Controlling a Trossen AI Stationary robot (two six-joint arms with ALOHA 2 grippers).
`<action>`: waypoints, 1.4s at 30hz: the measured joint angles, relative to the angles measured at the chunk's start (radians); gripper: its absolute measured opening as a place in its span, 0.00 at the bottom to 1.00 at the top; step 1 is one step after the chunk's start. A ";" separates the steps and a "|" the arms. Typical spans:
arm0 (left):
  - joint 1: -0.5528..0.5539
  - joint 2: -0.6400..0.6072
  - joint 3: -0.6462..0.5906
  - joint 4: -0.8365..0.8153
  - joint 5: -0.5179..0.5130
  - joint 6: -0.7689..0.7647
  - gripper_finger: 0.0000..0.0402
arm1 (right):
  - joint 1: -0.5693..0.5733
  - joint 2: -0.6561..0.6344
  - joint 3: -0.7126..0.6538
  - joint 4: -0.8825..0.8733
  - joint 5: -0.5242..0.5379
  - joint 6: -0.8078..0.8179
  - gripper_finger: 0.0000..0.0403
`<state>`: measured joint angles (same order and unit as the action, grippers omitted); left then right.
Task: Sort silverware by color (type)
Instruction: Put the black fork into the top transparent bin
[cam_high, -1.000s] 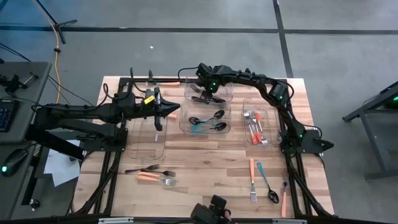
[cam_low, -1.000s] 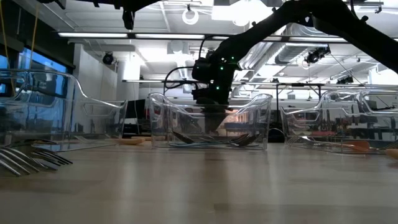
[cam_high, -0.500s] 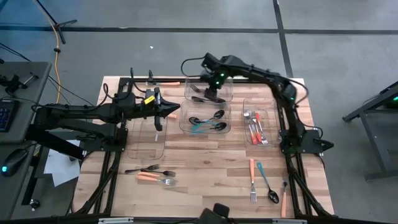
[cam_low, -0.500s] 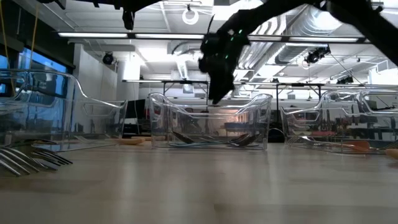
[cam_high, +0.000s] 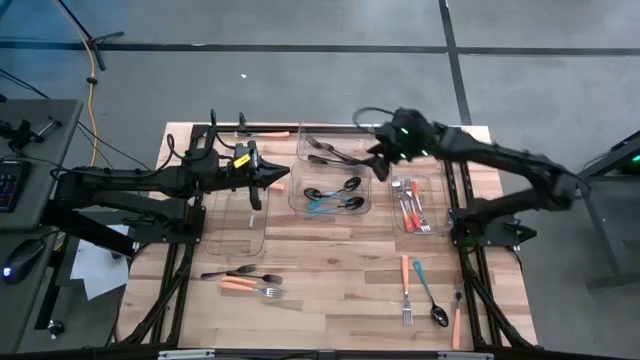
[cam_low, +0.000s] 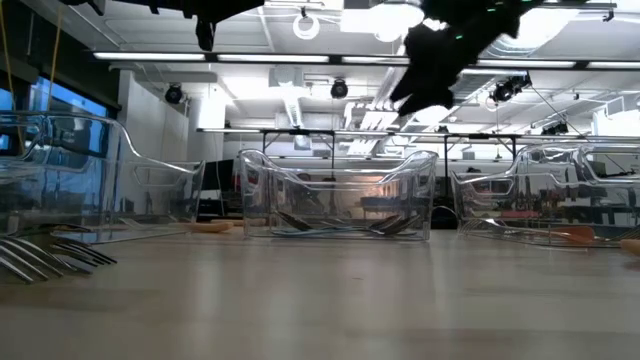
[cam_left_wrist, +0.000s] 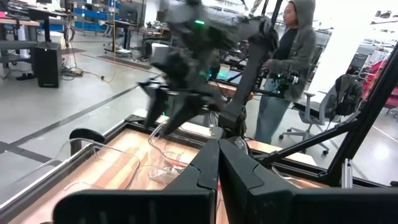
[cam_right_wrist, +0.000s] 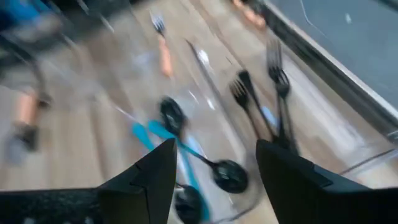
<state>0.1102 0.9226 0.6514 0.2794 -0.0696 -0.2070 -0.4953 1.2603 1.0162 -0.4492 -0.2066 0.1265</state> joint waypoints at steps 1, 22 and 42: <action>0.000 0.000 0.000 0.001 0.000 0.000 0.00 | 0.012 -0.052 -0.057 0.061 0.000 0.032 0.50; 0.000 0.000 0.000 0.000 -0.002 -0.044 0.00 | 0.258 -0.266 -0.339 0.722 -0.022 0.097 0.50; 0.000 0.000 0.000 -0.030 -0.002 -0.044 0.00 | 0.404 -0.266 -0.322 0.723 0.151 0.049 0.45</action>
<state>0.1104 0.9227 0.6514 0.2497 -0.0715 -0.2508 -0.0913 0.9939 0.6941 0.2741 -0.0558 0.1754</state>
